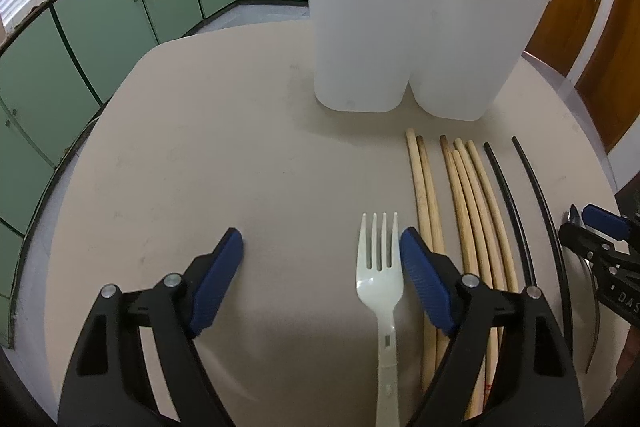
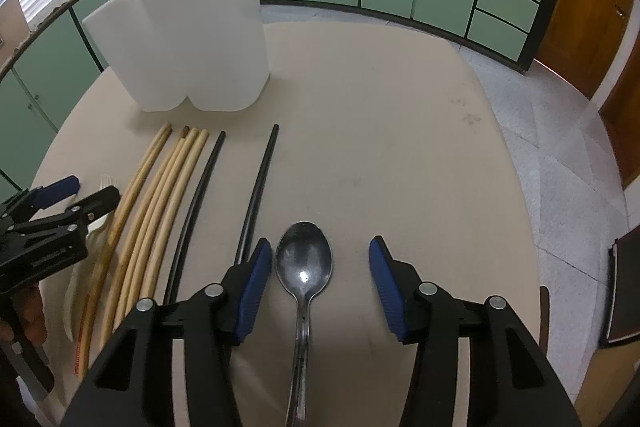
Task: Organize utensils
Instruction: 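Lower left tool toward the white fork while right tool approaches the steel spoon, then close left tool on the white fork while right tool grasps the steel spoon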
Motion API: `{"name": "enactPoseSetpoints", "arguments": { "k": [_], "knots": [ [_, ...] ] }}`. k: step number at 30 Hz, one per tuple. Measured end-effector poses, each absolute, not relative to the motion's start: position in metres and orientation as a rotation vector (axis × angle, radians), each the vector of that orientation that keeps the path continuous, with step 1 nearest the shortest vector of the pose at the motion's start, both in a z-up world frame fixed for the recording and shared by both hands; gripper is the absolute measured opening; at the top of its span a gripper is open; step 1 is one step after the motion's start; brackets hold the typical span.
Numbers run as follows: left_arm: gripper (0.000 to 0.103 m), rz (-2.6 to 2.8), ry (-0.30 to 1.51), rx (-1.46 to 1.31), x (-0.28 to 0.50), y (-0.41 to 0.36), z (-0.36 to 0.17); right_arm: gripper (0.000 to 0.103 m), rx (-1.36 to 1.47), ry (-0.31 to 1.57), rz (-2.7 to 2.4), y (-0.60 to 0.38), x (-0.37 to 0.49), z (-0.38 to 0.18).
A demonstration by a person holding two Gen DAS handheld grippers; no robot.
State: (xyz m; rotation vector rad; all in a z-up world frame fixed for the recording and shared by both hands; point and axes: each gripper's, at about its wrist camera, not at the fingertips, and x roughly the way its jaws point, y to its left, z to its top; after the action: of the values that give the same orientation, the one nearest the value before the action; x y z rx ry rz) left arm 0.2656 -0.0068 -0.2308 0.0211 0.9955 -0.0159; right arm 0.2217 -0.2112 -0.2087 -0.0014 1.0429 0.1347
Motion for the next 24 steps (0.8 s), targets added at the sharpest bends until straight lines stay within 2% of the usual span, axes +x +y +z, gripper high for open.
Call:
{"name": "enactPoseSetpoints", "arguments": {
  "k": [2,4,7,9,11,14,24],
  "knots": [
    [0.078,-0.019,0.996,0.024,0.268,-0.007,-0.23,0.049,-0.006,1.043,0.133,-0.209,0.223,-0.209],
    [0.072,-0.029,0.996,0.025,0.268,-0.008,-0.229,0.041,-0.01,1.04,0.132,-0.207,0.221,-0.208],
    [0.055,-0.044,0.994,0.009,0.264,-0.011,-0.228,0.028,0.006,1.044,0.141,-0.207,0.223,-0.208],
    [0.034,-0.054,0.989,0.007,0.263,-0.014,-0.226,0.028,0.012,1.045,0.14,-0.21,0.224,-0.207],
    [0.019,-0.074,0.987,-0.013,0.263,-0.016,-0.225,0.028,0.02,1.043,0.145,-0.211,0.223,-0.206],
    [0.019,-0.097,0.983,-0.056,0.261,-0.013,-0.222,0.028,0.039,1.025,0.152,-0.216,0.218,-0.203],
    [0.019,-0.145,0.772,-0.099,0.216,-0.012,-0.182,0.028,0.093,0.83,0.213,-0.229,0.188,-0.162]
  ]
}}
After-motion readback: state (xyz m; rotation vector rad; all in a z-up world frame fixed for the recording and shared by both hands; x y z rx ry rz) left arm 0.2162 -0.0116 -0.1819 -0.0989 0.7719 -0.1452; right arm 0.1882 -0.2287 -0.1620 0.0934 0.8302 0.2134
